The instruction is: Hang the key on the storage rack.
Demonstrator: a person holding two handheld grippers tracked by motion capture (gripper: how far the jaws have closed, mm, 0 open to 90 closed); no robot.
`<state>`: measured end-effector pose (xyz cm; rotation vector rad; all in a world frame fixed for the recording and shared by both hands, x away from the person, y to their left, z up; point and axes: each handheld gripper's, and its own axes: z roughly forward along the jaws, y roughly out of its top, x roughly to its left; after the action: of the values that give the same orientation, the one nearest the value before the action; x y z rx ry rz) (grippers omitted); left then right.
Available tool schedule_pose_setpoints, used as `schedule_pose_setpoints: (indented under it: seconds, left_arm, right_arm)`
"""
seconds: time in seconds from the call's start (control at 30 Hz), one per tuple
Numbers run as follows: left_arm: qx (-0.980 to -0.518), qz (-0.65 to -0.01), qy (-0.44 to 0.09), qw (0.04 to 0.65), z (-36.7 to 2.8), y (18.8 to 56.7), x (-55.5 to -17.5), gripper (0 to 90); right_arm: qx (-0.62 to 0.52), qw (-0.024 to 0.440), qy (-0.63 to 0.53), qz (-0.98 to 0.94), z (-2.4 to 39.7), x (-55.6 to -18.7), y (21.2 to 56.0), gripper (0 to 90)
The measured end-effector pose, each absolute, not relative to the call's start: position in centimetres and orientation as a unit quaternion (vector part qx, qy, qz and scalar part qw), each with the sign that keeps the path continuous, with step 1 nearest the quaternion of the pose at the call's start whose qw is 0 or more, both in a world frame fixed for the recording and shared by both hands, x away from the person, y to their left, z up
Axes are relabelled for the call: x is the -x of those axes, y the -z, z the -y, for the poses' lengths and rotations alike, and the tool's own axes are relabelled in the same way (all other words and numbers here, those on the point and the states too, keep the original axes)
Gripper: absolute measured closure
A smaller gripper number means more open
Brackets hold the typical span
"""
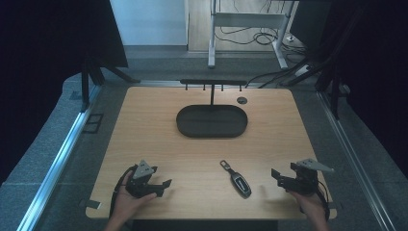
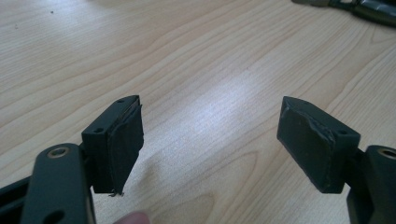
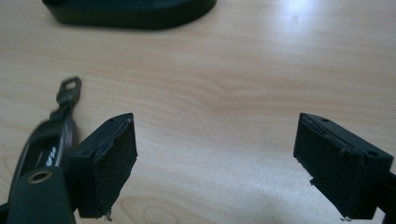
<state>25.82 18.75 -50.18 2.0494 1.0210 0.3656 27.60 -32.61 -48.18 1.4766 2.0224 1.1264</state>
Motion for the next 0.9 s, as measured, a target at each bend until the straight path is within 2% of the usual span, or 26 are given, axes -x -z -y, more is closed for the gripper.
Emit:
schedule_pose_setpoints:
  seconds: [0.3,0.57,0.9]
  left_arm:
    - [-0.807,-0.405,-0.143,0.405,-19.2,49.7,-25.7,23.1]
    - [-0.807,-0.406,-0.141,0.405,-19.2,49.6,-25.7,22.8]
    - [-0.810,-0.406,-0.138,0.400,-19.1,49.8,-25.7,23.2]
  right_arm:
    - [-0.489,0.183,-0.409,-0.749,31.8,-26.3,47.6,13.1]
    - [-0.499,0.176,-0.421,-0.736,32.6,-25.8,47.3,13.9]
    - [-0.504,0.209,-0.417,-0.727,33.1,-25.5,46.4,20.4]
